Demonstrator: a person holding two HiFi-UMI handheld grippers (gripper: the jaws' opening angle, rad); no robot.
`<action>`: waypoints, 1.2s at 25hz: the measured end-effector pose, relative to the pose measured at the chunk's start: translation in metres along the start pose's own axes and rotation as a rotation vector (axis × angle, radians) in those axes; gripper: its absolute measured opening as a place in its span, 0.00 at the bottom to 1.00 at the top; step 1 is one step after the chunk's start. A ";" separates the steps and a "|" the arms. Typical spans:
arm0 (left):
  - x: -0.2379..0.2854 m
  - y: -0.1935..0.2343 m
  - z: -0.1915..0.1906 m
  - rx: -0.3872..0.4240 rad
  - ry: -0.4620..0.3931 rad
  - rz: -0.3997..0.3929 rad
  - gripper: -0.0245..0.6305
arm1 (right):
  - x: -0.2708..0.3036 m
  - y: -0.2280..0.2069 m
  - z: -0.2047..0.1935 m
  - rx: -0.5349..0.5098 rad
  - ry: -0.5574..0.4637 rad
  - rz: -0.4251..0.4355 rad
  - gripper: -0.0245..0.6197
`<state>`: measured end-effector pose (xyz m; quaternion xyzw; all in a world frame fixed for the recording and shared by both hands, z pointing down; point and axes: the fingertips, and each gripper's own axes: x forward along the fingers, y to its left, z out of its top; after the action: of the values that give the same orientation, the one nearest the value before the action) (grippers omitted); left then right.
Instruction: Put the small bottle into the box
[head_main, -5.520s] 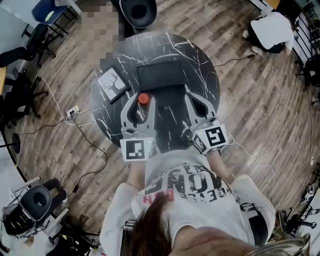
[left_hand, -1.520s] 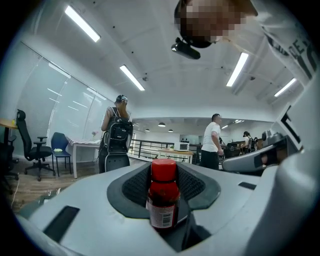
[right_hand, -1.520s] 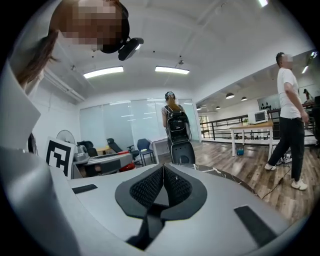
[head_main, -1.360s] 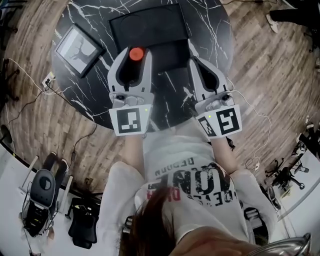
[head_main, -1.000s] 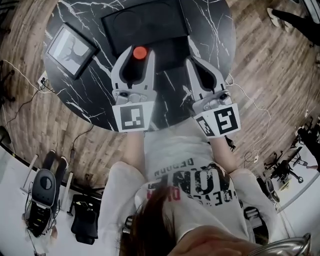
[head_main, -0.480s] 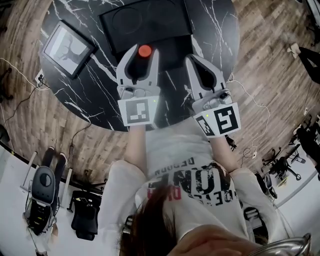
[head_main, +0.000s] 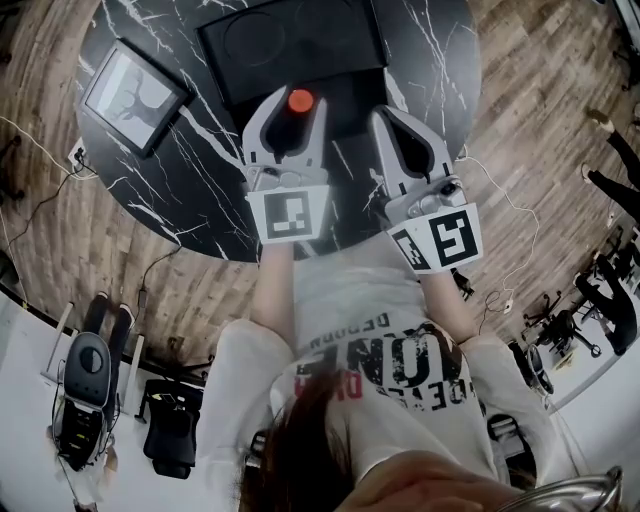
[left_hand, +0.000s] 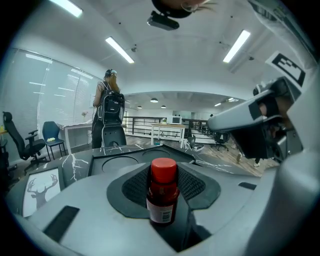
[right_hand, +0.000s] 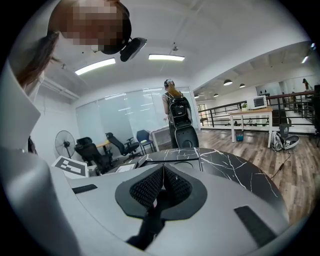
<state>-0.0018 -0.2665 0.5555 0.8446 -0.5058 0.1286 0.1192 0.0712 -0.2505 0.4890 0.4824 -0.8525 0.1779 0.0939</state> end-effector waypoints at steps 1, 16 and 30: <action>0.001 -0.001 -0.001 0.010 0.004 -0.003 0.27 | 0.000 0.000 0.000 -0.001 0.000 0.000 0.04; 0.005 -0.004 -0.014 0.007 0.129 -0.047 0.27 | 0.002 0.003 -0.003 0.000 0.012 -0.002 0.04; -0.003 -0.005 -0.022 0.041 0.206 -0.050 0.27 | 0.005 0.009 -0.004 -0.004 0.012 0.008 0.04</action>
<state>-0.0004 -0.2543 0.5752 0.8415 -0.4669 0.2222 0.1564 0.0607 -0.2479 0.4926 0.4777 -0.8543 0.1796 0.0991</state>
